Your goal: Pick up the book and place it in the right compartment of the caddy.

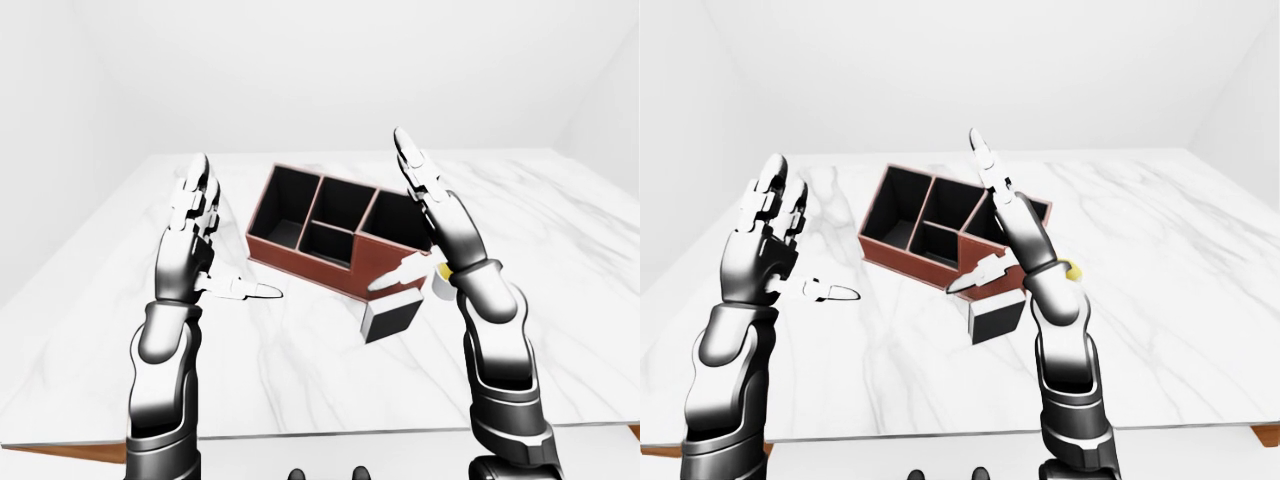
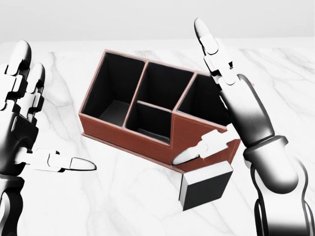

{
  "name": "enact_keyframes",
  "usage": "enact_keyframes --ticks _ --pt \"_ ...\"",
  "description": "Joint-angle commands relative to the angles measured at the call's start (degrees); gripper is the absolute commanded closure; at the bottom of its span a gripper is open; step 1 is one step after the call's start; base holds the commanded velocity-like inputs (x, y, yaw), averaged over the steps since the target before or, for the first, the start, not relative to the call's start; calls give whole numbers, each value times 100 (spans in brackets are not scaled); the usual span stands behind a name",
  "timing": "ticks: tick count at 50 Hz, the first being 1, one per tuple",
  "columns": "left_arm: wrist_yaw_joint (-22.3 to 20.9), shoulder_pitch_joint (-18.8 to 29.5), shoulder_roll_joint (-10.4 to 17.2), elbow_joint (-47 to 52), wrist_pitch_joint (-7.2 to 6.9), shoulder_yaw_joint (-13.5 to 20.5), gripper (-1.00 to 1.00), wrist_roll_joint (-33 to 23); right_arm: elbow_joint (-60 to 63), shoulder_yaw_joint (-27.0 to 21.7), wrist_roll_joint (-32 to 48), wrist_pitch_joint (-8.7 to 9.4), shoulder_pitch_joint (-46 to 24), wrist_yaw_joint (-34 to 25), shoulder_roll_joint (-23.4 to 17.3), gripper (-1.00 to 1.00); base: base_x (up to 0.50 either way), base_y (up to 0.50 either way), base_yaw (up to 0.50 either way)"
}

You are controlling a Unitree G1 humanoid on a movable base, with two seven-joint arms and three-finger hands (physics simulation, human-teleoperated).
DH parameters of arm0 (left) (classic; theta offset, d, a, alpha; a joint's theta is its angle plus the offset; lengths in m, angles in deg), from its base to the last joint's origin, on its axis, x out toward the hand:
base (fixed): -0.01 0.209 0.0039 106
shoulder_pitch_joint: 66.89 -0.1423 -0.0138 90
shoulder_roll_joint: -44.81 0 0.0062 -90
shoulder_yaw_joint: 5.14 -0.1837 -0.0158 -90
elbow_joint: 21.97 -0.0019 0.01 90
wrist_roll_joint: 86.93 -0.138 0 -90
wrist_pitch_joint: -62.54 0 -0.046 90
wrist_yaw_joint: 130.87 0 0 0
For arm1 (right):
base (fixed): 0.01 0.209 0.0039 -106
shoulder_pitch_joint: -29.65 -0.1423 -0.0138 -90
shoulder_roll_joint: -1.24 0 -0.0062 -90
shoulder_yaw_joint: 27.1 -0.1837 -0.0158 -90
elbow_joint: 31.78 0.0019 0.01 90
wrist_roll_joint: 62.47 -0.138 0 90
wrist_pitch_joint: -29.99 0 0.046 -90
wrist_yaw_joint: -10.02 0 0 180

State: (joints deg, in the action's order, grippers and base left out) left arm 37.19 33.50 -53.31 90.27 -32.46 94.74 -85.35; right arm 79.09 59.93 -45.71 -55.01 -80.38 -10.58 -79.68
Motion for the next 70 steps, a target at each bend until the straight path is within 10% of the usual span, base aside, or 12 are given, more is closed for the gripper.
enact_keyframes --ticks 1,19,21,22,23,33,35,42,70 --pt "-2 -36 -6 81 0 2 -100 2 133 4 15 0 45 -36 10 -100 21 0 0" --pt "-9 -78 -17 89 0 17 -100 16 448 80 296 0 176 -97 -38 -100 7 0 0" --pt "-9 -86 -18 88 0 20 -100 16 457 95 655 -358 213 5 -99 -100 0 0 0" --pt "-8 -95 -22 91 0 23 -100 20 443 175 1232 -959 262 192 -203 -100 0 0 0" --pt "-9 -104 -24 90 0 19 -100 16 457 186 1450 -1000 318 207 -176 -100 0 0 0" --pt "-35 -140 -65 100 0 -36 -100 1 799 323 2566 -1000 719 -136 57 -100 0 0 0" --pt "-49 -158 -71 115 0 -48 -100 -1 855 351 2601 -1000 772 -299 60 -65 0 0 0" --pt "-74 -199 -79 136 0 -41 -100 -16 1140 448 2756 -1000 1021 -768 117 -50 0 0 0" --pt "-135 -356 -160 298 0 -121 -100 -98 1546 693 3419 -1000 2293 -1916 79 -44 0 0 0"
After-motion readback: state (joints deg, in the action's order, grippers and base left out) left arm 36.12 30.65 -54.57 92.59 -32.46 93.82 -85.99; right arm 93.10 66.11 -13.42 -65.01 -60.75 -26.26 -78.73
